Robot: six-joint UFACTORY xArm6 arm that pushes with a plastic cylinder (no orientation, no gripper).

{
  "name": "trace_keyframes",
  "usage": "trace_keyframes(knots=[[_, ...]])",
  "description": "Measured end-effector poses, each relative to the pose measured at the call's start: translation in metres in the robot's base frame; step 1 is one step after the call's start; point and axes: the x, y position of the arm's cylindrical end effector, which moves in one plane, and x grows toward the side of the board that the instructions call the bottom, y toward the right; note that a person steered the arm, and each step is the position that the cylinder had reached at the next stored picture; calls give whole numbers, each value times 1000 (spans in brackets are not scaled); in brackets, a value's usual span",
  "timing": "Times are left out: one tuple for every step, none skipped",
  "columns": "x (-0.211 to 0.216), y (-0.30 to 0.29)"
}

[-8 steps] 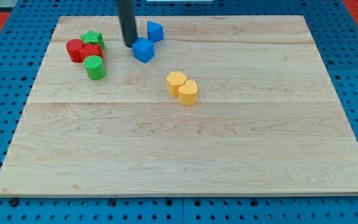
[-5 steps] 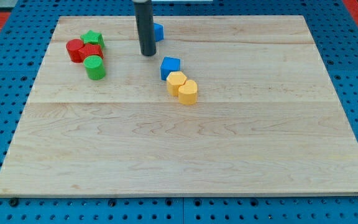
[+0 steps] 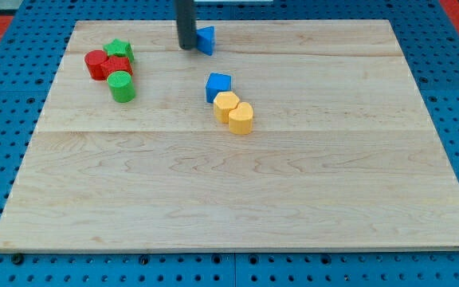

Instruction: Slide the blue triangle closer to the blue cube

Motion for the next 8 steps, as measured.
trace_keyframes(knots=[[-28, 2], [-9, 83], [41, 74], [37, 73], [12, 65], [44, 36], [75, 39], [114, 76]])
